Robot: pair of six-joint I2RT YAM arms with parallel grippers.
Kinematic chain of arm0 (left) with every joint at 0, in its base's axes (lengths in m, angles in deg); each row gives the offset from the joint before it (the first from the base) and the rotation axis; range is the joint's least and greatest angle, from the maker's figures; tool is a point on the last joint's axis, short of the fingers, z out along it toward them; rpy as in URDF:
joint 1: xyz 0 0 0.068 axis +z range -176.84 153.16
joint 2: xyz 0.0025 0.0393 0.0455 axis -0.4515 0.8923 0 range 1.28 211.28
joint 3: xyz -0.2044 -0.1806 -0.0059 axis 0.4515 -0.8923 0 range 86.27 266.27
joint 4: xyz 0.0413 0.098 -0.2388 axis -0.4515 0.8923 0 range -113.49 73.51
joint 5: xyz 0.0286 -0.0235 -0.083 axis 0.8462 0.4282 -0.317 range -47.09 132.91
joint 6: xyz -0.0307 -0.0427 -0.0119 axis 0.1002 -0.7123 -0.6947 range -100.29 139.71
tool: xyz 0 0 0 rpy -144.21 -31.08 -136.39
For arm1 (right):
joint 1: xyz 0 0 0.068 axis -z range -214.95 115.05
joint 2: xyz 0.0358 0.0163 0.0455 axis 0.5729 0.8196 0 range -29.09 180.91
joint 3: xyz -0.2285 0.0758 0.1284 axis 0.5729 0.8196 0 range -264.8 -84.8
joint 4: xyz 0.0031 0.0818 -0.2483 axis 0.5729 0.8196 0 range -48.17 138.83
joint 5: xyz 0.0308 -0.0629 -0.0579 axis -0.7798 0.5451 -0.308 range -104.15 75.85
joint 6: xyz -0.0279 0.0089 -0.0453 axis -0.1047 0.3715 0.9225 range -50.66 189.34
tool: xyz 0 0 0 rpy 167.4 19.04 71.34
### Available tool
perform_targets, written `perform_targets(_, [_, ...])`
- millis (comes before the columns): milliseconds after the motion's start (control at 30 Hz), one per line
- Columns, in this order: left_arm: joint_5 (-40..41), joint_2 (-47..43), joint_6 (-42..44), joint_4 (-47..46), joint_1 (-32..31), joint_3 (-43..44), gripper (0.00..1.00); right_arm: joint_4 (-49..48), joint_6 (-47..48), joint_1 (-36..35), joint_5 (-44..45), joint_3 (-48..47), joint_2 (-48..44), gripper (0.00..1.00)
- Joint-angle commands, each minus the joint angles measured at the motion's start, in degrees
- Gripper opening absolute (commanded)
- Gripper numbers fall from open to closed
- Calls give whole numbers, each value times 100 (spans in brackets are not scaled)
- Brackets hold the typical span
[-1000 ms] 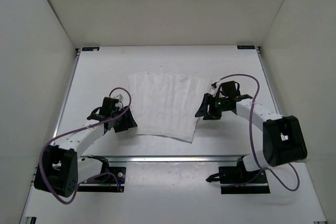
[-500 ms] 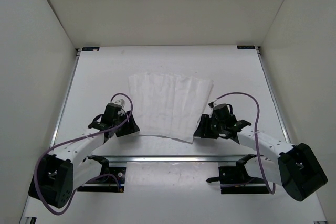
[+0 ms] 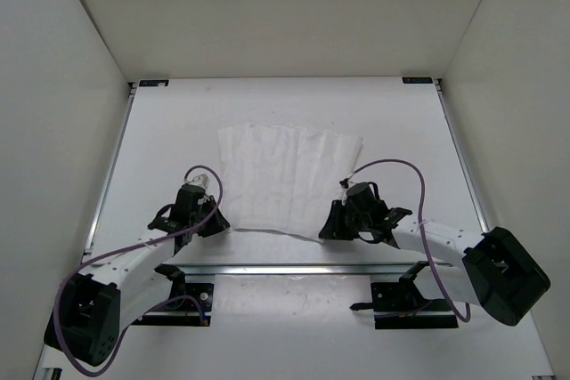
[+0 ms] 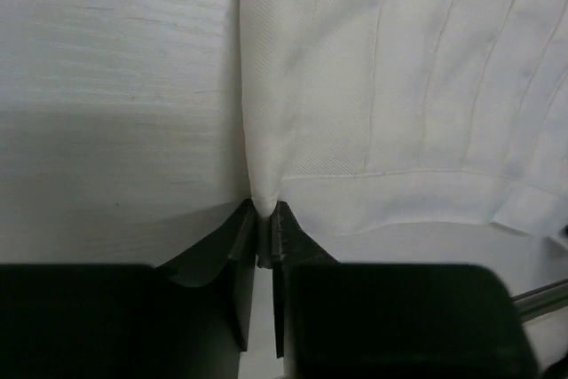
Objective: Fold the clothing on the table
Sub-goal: Fold the skirt
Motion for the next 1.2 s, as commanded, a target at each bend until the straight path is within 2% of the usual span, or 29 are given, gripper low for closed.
perform_targets(0, [79, -27, -95, -20, -40, -183, 18, -214, -90, 20, 145, 29, 164, 15])
perform_targets(33, [79, -123, -77, -29, 12, -218, 14, -188, -46, 12, 110, 3, 182, 8])
perform_targets(67, [53, -115, -60, 15, 12, -149, 4, -75, -37, 56, 109, -58, 156, 0])
perform_targets(100, [35, -210, -34, 154, 30, -78, 0, 126, 77, 100, 118, -181, 94, 0])
perform_targets(267, [159, -861, 212, 1094, 109, 702, 0, 1190, 683, 591, -110, -866, -521, 0])
perform_targets(367, [80, -1028, 239, 1526, -22, 1204, 0, 1867, 1052, 829, -145, -1315, -1056, 0])
perform_targets(467, [-35, -1186, 160, 1834, -224, 1346, 0, 2403, 1159, 952, -381, -1492, -1276, 0])
perform_targets(633, [-281, -1757, 54, 2343, -532, 1171, 0, 2983, 975, 488, -400, -1220, -1874, 0])
perform_targets(833, [-895, -2442, 11, 3266, -568, 1433, 0, 4047, 772, 416, -786, -1079, -2832, 0])
perform_targets(933, [-1212, -2689, -59, 3592, -507, 1566, 0, 4557, 877, 635, -1224, -1131, -3254, 0])
perform_targets(967, [-1517, -2690, -77, 3653, -489, 1705, 0, 4732, 973, 723, -1418, -1192, -3342, 0])
perform_targets(1067, [-1704, -2541, -60, 3803, -515, 2196, 0, 5084, 1175, 1083, -1761, -1500, -3405, 0])
perform_targets(1167, [-1836, -2339, -191, 3462, -445, 2620, 0, 5173, 1404, 1741, -2113, -1903, -3247, 0])
